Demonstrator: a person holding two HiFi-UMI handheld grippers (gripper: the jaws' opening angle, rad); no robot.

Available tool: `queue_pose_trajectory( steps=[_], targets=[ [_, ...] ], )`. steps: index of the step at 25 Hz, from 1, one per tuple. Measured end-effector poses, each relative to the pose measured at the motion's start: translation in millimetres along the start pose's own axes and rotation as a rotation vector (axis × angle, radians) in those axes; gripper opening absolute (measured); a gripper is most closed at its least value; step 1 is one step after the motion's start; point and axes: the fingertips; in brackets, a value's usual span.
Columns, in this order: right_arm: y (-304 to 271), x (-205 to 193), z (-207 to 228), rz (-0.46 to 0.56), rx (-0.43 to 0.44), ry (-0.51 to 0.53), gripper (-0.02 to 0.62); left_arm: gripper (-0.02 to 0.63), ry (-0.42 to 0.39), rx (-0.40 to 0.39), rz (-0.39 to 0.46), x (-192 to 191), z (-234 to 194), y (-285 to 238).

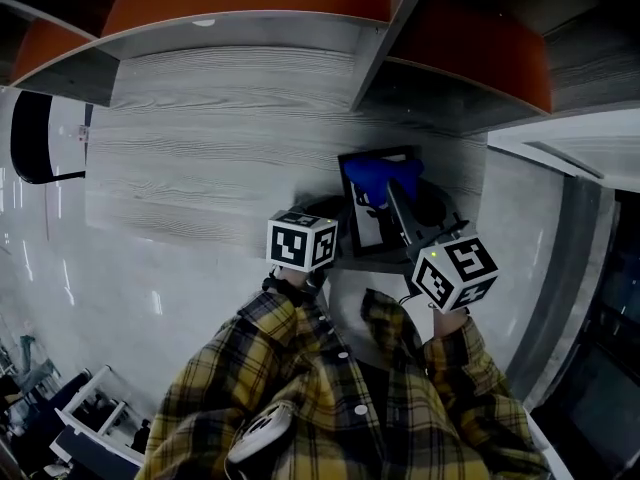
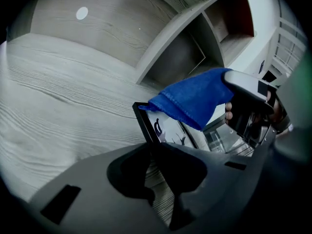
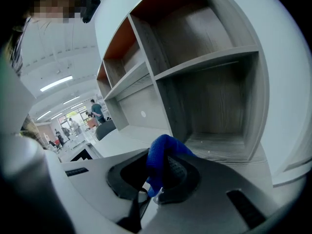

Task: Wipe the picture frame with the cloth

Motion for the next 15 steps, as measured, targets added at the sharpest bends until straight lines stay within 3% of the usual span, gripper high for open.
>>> queue_pose_trajectory(
  steps=[6,12,15],
  targets=[
    [-42,-6,-12,-0.053,0.042,0.059,0.041,0.052,0.006,-0.009,0.003,-1,2,-1],
    [-84,-56,4,-0.28,-0.043,0.22,0.041,0.049,0.051,-0.034,0.006,-1,2,-1],
    [-97,-82,14,-0.391,-0.107,0.374,0.041,0.049,0.051,-0.032,0.006,-1,1,-2]
  ],
)
Point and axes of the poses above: the fingertips, and each gripper's own axes: y backward along the fingers, z to its right, x out of its top, and after that the axes turned 3 degrees about -z, right-handed
